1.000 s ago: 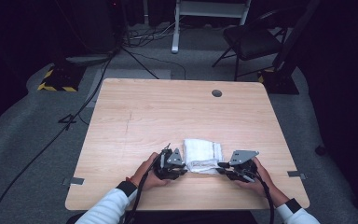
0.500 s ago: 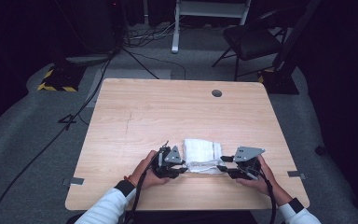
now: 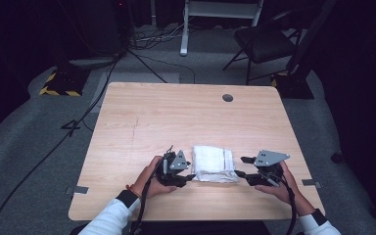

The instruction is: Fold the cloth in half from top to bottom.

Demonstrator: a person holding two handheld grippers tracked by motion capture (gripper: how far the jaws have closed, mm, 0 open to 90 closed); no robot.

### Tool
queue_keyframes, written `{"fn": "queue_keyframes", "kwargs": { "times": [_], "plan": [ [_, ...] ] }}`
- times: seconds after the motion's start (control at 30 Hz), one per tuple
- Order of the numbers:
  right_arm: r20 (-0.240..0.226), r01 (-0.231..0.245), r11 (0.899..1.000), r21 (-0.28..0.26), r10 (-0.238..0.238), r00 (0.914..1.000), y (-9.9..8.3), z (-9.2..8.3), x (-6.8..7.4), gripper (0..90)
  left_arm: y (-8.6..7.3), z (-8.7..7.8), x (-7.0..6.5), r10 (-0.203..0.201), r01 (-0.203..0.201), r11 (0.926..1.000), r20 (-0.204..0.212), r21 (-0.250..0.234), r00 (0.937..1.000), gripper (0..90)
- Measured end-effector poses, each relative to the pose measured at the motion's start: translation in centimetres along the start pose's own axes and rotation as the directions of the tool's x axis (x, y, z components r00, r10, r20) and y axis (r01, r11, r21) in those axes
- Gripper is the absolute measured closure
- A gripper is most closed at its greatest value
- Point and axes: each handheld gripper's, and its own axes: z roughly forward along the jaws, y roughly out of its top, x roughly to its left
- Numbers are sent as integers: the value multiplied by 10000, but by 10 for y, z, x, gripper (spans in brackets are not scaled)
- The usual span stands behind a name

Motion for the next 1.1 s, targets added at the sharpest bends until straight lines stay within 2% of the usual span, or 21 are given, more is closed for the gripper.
{"fn": "queue_keyframes", "kwargs": {
  "times": [0.13,0.3,0.37,0.47,0.63,0.77,0.9,1.0,1.1],
  "plan": [
    [290,-54,10000,-31,55,9996,0,-2,-1,397,-3,-6,1,-74,73,10000,-272,-61,9996,440],
    [677,74,9999,69,-78,9977,-3,-6,-3,379,-8,-15,2,-345,347,9994,-888,9,9955,349],
    [777,-34,10000,82,28,9970,-5,-8,-4,378,-11,-17,3,-467,479,9988,-1008,96,9938,300],
    [918,-76,9998,167,61,9958,-10,-12,-6,372,-15,-20,3,-633,652,9978,-1172,130,9911,273],
    [1278,-277,9995,176,252,9915,-16,-19,-11,351,-26,-24,5,-675,752,9962,-1568,439,9853,241],
    [1471,-449,9989,147,423,9882,-22,-23,-15,343,-35,-29,8,-976,1082,9929,-1794,502,9789,223],
    [1738,-453,9983,354,384,9840,-27,-25,-18,335,-41,-36,13,-1261,1392,9887,-1948,549,9727,202],
    [1928,-499,9977,453,403,9804,-30,-27,-21,331,-46,-40,13,-1282,1440,9877,-2137,602,9684,196],
    [1995,-574,9966,593,445,9789,-35,-29,-23,331,-51,-44,14,-1146,1334,9884,-2204,722,9687,190]
  ]
}}
